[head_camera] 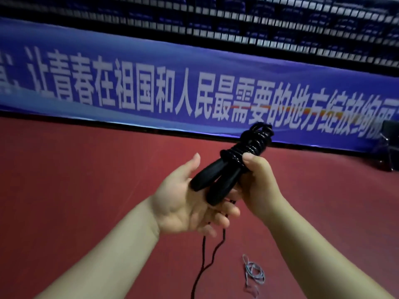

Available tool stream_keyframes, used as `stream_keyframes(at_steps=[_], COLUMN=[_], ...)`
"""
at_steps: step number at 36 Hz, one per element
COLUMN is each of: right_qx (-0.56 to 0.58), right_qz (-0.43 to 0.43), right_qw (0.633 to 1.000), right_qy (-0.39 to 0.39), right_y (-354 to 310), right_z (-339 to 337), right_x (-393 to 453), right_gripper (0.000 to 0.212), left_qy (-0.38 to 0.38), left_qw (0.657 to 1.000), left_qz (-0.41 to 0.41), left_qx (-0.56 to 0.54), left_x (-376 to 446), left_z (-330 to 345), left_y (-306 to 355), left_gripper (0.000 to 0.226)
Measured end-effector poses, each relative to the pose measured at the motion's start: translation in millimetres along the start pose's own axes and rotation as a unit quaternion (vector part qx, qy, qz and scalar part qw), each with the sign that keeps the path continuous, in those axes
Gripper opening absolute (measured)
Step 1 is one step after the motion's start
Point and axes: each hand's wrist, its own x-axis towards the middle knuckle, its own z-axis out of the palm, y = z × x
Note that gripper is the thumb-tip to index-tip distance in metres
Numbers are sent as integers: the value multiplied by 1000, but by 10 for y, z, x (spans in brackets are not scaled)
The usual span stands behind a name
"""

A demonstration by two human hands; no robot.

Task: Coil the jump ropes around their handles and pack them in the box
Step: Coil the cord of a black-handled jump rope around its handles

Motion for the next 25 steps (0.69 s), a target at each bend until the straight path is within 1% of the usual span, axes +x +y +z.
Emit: stream_keyframes(at_steps=[2,4,5,6,8,11,13,15,18,21,23,25], right_qx=[7,-21,-45,-71,-114,-177,-224,-286,-346,-406,-426,-441], right_qz=[-15,-20,-22,-23,-16,-1,-10,-16,-1,8,14,20], right_qw=[1000,999,997,994,987,976,968,955,937,914,905,896], right_qy=[-22,-38,-55,-78,-114,-124,-115,-83,-39,-9,14,42], right_y=[-158,-288,-360,-432,-588,-788,-877,-941,-1006,-1030,-1037,-1064], right_z=[41,50,40,27,-8,-53,-54,-29,5,21,25,34], right_x=[18,65,90,114,144,186,208,200,196,201,185,173], right_gripper=[49,52,52,52,49,50,55,62,68,79,75,68], left_qy=[-40,-74,-76,-65,-17,54,91,129,180,217,247,278], left_qw=[999,995,995,996,999,997,994,987,971,954,937,920], left_qz=[-1,1,3,7,21,44,53,62,71,87,102,116], left_qx=[-36,-62,-66,-60,-31,14,41,78,138,187,224,251], left_x=[3,-7,-19,-40,-75,-120,-123,-114,-88,-54,-25,6], left_z=[108,199,229,252,296,349,361,372,399,455,493,520], left_y=[94,201,267,335,473,649,733,794,841,854,860,878], left_gripper=[82,76,74,75,74,72,75,77,75,75,73,65])
